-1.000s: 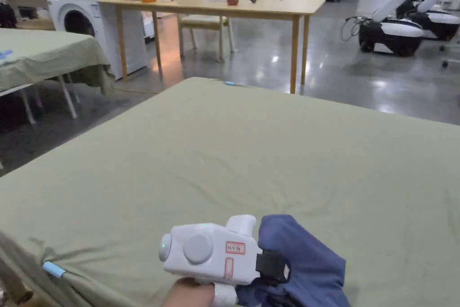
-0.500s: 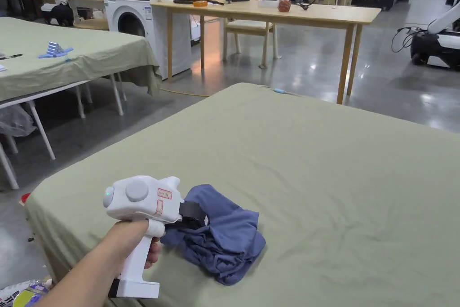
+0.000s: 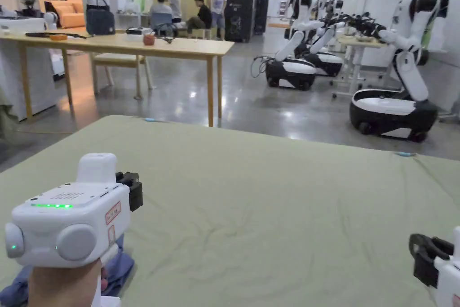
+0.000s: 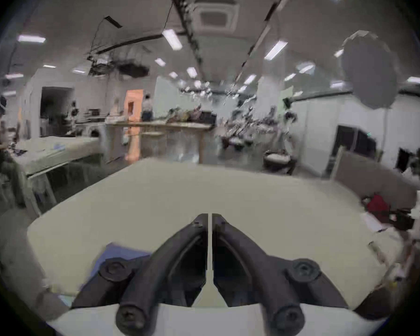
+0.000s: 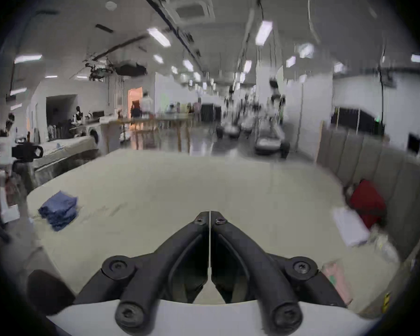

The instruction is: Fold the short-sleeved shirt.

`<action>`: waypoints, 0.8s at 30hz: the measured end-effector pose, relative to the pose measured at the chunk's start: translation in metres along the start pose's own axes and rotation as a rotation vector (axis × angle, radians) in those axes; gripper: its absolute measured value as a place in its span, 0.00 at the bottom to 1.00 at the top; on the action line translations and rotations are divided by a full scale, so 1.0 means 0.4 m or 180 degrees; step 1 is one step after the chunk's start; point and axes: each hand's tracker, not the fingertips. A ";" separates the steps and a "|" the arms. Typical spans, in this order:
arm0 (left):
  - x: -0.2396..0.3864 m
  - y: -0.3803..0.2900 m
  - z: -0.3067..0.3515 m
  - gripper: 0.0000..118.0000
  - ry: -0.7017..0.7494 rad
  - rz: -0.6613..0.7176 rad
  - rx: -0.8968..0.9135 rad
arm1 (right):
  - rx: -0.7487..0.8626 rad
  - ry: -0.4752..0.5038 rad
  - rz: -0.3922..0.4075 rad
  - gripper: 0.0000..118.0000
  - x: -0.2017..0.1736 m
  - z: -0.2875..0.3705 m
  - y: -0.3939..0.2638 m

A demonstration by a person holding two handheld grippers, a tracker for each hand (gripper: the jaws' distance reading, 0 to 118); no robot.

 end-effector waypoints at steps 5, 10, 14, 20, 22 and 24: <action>0.306 0.073 0.085 0.01 -0.0377 -0.0249 0.0397 | 0.0359 -0.0142 0.0228 0.02 0.029 0.025 0.119; 0.437 0.099 0.108 0.01 -0.0483 -0.0469 0.0391 | 0.0356 -0.0206 0.0053 0.02 0.042 0.082 0.156; 0.444 0.113 0.106 0.01 -0.0505 -0.0413 0.0380 | 0.0290 -0.0186 -0.0083 0.02 0.054 0.109 0.168; 0.431 0.111 0.102 0.04 -0.0424 -0.0428 0.0306 | 0.0397 -0.0107 -0.0176 0.02 0.050 0.126 0.172; 0.432 0.111 0.102 0.07 -0.0415 -0.0405 0.0296 | 0.0433 -0.0110 -0.0184 0.02 0.042 0.129 0.178; 0.435 0.108 0.104 0.13 -0.0414 -0.0419 0.0306 | 0.0446 -0.0086 -0.0176 0.02 0.040 0.129 0.180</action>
